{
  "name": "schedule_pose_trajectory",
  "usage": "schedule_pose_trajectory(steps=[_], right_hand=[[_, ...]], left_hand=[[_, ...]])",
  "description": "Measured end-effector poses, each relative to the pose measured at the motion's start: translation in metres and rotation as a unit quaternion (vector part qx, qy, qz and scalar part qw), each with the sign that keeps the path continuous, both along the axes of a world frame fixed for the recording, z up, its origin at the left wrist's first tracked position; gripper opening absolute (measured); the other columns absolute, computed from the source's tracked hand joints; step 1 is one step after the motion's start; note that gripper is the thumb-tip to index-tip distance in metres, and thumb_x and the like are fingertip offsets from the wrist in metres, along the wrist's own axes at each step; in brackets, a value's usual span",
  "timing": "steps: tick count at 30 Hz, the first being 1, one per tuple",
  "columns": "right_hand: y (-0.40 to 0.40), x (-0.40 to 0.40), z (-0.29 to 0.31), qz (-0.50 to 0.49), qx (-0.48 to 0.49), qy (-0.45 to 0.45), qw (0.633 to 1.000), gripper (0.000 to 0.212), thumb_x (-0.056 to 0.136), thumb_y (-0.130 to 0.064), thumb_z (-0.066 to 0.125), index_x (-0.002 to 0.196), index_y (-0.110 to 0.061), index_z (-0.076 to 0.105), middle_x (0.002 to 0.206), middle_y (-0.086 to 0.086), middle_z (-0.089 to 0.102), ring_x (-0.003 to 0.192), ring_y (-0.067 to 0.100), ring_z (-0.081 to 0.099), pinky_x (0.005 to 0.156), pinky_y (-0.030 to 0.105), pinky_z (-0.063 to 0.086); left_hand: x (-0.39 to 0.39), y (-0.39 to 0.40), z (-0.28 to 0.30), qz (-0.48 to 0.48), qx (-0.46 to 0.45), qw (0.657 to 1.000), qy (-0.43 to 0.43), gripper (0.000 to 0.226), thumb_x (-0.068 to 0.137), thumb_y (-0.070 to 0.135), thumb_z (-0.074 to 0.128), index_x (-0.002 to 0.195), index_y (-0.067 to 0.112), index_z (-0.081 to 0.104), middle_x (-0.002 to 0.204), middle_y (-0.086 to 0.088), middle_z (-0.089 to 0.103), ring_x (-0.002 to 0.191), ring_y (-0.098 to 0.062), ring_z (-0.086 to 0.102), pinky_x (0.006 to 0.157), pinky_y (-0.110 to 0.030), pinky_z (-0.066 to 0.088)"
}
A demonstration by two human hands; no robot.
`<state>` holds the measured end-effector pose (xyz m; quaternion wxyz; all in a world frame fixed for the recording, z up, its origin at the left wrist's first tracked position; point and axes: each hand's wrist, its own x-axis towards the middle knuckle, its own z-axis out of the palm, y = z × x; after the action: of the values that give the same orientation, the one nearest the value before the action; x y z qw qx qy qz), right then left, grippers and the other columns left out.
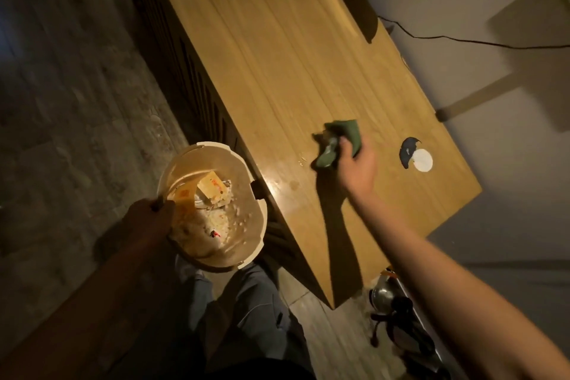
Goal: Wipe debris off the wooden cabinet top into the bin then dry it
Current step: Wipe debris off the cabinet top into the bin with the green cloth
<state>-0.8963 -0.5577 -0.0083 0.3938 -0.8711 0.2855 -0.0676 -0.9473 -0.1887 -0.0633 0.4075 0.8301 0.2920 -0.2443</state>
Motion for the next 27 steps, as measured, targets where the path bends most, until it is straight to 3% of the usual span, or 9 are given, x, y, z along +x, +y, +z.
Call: schedule_pose_trajectory(steps=[3,8,10,12,14,16,22,25,27], right_hand=[[-0.094,0.027,-0.003,-0.082,-0.045,0.027,0.995,0.034,0.104,-0.026,0.051,0.136,-0.015,0.058,0.119,0.003,0.066,0.110,0.018,0.061,0.091,0.030,0.044],[-0.218,0.070,-0.006,-0.083,-0.162,0.085,0.980,0.037,0.103,-0.027,0.044,0.139,-0.020,0.051,0.132,0.012,0.062,0.122,0.032,0.058,0.104,0.046,0.049],[-0.245,0.086,-0.010,-0.065,-0.187,0.137,0.971,0.037,0.104,-0.024,0.045,0.141,-0.022,0.048,0.135,0.017,0.057,0.124,0.039,0.057,0.105,0.053,0.050],[-0.251,0.094,-0.016,-0.049,-0.195,0.185,0.962,0.040,0.104,-0.020,0.049,0.144,-0.024,0.047,0.138,0.020,0.056,0.124,0.042,0.057,0.105,0.056,0.050],[-0.238,0.092,-0.021,-0.035,-0.206,0.211,0.955,0.044,0.102,-0.015,0.047,0.144,-0.026,0.046,0.137,0.020,0.058,0.123,0.045,0.057,0.102,0.058,0.051],[-0.215,0.086,-0.025,-0.017,-0.230,0.204,0.951,0.043,0.100,-0.015,0.044,0.141,-0.028,0.046,0.131,0.018,0.063,0.117,0.045,0.061,0.097,0.058,0.053],[-0.104,0.049,-0.035,0.079,-0.262,0.120,0.954,0.038,0.102,-0.021,0.047,0.138,-0.034,0.042,0.130,0.009,0.066,0.101,0.040,0.068,0.086,0.052,0.054],[-0.029,0.018,-0.039,0.113,-0.263,0.060,0.956,0.039,0.099,-0.020,0.052,0.134,-0.035,0.045,0.124,0.001,0.066,0.087,0.034,0.071,0.071,0.040,0.056],[0.028,-0.008,-0.042,0.146,-0.238,0.018,0.960,0.039,0.099,-0.015,0.056,0.133,-0.032,0.051,0.127,-0.004,0.065,0.079,0.023,0.071,0.056,0.025,0.051]], left_hand=[[-0.009,0.001,-0.002,0.042,-0.008,0.999,0.005,0.029,0.079,0.051,0.062,0.075,0.023,0.067,0.084,-0.012,0.071,0.082,-0.036,0.067,0.082,-0.054,0.057],[-0.021,-0.004,0.004,0.099,-0.038,0.994,0.021,0.040,0.060,0.074,0.065,0.068,0.035,0.070,0.078,-0.009,0.072,0.076,-0.034,0.070,0.076,-0.053,0.059],[-0.024,-0.009,0.009,0.116,-0.050,0.992,0.019,0.029,0.061,0.072,0.068,0.062,0.043,0.070,0.079,-0.013,0.072,0.075,-0.035,0.069,0.076,-0.054,0.058],[-0.025,-0.015,0.014,0.123,-0.049,0.991,0.008,0.022,0.073,0.057,0.072,0.061,0.038,0.070,0.082,-0.020,0.070,0.076,-0.037,0.067,0.081,-0.060,0.056],[-0.025,-0.019,0.016,0.126,-0.032,0.991,-0.005,0.023,0.089,0.035,0.069,0.067,0.030,0.068,0.087,-0.031,0.067,0.079,-0.043,0.066,0.084,-0.066,0.053],[-0.027,-0.020,0.016,0.125,-0.035,0.992,-0.002,0.019,0.092,0.031,0.067,0.074,0.027,0.067,0.091,-0.030,0.068,0.087,-0.049,0.067,0.085,-0.064,0.054],[-0.029,-0.019,0.005,0.133,-0.049,0.990,-0.002,0.017,0.084,0.046,0.071,0.080,0.029,0.072,0.084,-0.010,0.074,0.083,-0.035,0.071,0.084,-0.056,0.059],[-0.032,-0.010,-0.009,0.130,-0.048,0.990,0.000,0.028,0.073,0.060,0.067,0.075,0.033,0.074,0.082,-0.010,0.074,0.082,-0.035,0.071,0.083,-0.061,0.058],[-0.036,-0.004,-0.018,0.123,-0.050,0.991,-0.013,0.021,0.067,0.064,0.065,0.071,0.044,0.072,0.078,-0.008,0.074,0.079,-0.035,0.071,0.079,-0.061,0.059]])
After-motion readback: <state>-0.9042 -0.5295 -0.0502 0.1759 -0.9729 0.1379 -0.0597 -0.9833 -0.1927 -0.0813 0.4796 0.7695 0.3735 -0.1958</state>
